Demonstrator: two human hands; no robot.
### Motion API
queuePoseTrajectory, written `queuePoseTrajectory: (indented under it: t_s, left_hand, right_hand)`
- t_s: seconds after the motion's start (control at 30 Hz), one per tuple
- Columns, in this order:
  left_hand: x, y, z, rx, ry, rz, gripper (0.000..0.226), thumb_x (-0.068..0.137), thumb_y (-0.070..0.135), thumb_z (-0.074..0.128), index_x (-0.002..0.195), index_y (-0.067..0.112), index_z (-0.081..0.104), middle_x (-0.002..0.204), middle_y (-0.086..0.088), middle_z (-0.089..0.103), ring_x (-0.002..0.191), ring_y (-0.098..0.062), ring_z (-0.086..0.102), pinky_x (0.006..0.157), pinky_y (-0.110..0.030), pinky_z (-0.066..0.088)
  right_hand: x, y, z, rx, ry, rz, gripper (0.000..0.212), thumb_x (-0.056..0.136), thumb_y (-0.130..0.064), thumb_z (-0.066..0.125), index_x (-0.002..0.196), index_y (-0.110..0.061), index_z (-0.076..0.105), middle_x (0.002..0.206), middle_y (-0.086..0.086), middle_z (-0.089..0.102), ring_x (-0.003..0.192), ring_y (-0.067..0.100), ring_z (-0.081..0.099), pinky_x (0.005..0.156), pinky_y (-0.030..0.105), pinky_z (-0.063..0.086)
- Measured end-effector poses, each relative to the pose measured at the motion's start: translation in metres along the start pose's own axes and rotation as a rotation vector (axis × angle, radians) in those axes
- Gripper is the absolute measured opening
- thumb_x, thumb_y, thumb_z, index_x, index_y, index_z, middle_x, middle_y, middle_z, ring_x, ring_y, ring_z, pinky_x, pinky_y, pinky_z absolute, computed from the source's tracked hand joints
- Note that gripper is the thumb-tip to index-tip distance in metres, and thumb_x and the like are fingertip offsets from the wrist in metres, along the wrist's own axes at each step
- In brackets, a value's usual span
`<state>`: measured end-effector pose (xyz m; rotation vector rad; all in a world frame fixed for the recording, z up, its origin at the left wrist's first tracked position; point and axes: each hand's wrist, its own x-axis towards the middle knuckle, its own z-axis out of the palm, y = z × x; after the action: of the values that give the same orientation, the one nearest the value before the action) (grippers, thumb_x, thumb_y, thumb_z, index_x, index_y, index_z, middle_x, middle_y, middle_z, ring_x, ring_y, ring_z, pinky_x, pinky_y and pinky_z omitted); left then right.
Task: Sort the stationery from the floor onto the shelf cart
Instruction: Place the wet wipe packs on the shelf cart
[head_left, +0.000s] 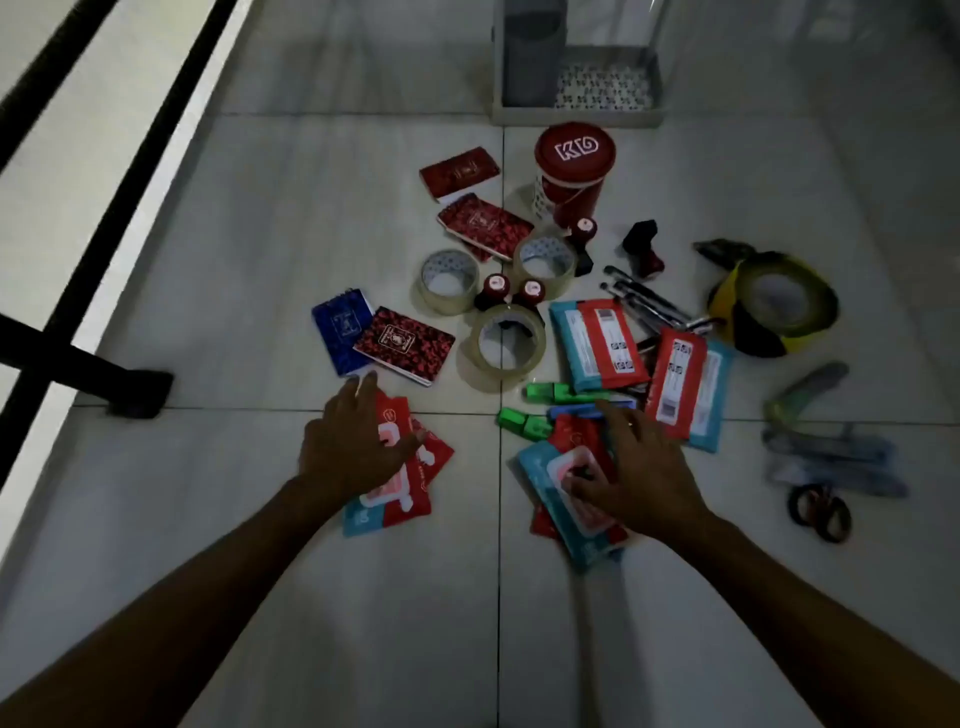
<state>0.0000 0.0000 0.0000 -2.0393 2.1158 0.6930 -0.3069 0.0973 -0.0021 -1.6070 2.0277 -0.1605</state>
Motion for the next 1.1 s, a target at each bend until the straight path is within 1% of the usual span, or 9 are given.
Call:
queuePoseTrajectory:
  t_s: [0.2,0.33,0.4,0.53,0.6,0.67,0.8,1.0,1.1]
  left_hand:
    - [-0.001,-0.013,0.029,-0.018,-0.012,-0.212,0.118,0.069,0.076,0.062,0.152,0.016,0.003,0.155,-0.02,0.015,0.14,-0.041,0.025,0.108,-0.056,0.029]
    - [0.009,-0.014,0.036,-0.23,-0.034,-0.475,0.129,0.066,0.072,0.068,0.151,0.007,-0.004,0.157,-0.025,0.004,0.142,-0.043,0.018,0.112,-0.055,0.028]
    - [0.013,-0.014,0.038,-0.249,-0.036,-0.524,0.13,0.065,0.07,0.071,0.151,0.004,-0.002,0.156,-0.026,0.005,0.141,-0.043,0.019,0.111,-0.053,0.028]
    - [0.015,-0.025,0.043,-0.326,-0.009,-0.486,0.126,0.058,0.064,0.08,0.149,0.008,0.012,0.149,-0.025,0.019,0.134,-0.043,0.03,0.105,-0.053,0.034]
    - [0.014,-0.031,0.043,-0.345,-0.012,-0.455,0.124,0.055,0.064,0.081,0.148,0.012,0.018,0.146,-0.024,0.023,0.132,-0.044,0.032,0.104,-0.055,0.036]
    - [0.014,-0.035,0.043,-0.392,0.0,-0.447,0.118,0.054,0.063,0.083,0.145,0.014,0.026,0.14,-0.023,0.028,0.128,-0.043,0.036,0.102,-0.056,0.04]
    - [0.016,-0.035,0.041,-0.455,0.039,-0.427,0.107,0.055,0.055,0.087,0.14,0.017,0.032,0.135,-0.022,0.033,0.123,-0.042,0.041,0.097,-0.055,0.045]
    - [0.013,-0.03,0.035,-0.602,0.059,-0.319,0.09,0.06,0.042,0.089,0.128,0.015,0.037,0.121,-0.016,0.057,0.105,-0.035,0.061,0.09,-0.052,0.052]
    - [0.011,-0.023,0.032,-0.792,0.184,-0.239,0.085,0.063,0.024,0.089,0.129,0.019,0.035,0.118,-0.013,0.059,0.099,-0.031,0.065,0.077,-0.043,0.057]
  right_hand:
    - [-0.015,0.005,0.035,-0.041,0.022,0.15,0.113,0.062,-0.073,0.071,0.149,-0.028,0.016,0.15,0.008,0.027,0.135,0.026,0.032,0.106,0.048,0.035]
    - [-0.019,0.002,0.043,0.101,0.058,0.387,0.118,0.056,-0.073,0.076,0.146,-0.021,0.019,0.145,0.011,0.033,0.131,0.029,0.037,0.1,0.048,0.044]
    - [-0.019,0.003,0.045,0.179,0.042,0.459,0.116,0.056,-0.067,0.08,0.144,-0.017,0.024,0.14,0.012,0.037,0.128,0.029,0.041,0.097,0.048,0.048]
    - [-0.018,0.009,0.045,0.307,0.063,0.496,0.099,0.059,-0.055,0.085,0.135,-0.015,0.036,0.13,0.01,0.043,0.117,0.027,0.053,0.088,0.048,0.055]
    - [-0.017,0.011,0.047,0.403,0.078,0.509,0.085,0.058,-0.05,0.088,0.123,-0.018,0.042,0.123,0.007,0.052,0.107,0.024,0.06,0.081,0.046,0.058]
    - [-0.015,0.014,0.05,0.519,0.083,0.526,0.073,0.06,-0.043,0.089,0.111,-0.024,0.04,0.118,0.004,0.061,0.097,0.021,0.065,0.076,0.045,0.06]
    - [-0.012,0.015,0.055,0.594,0.068,0.517,0.057,0.065,-0.037,0.087,0.104,-0.025,0.047,0.111,0.002,0.067,0.077,0.011,0.062,0.06,0.031,0.057]
    - [-0.015,0.011,0.052,0.744,0.073,0.451,0.042,0.076,-0.048,0.074,0.106,-0.025,0.054,0.1,-0.004,0.069,0.074,0.007,0.069,0.051,0.022,0.052]
    - [-0.016,0.009,0.046,0.831,0.056,0.405,0.045,0.08,-0.051,0.069,0.113,-0.024,0.055,0.102,-0.004,0.07,0.078,0.008,0.071,0.054,0.023,0.054]
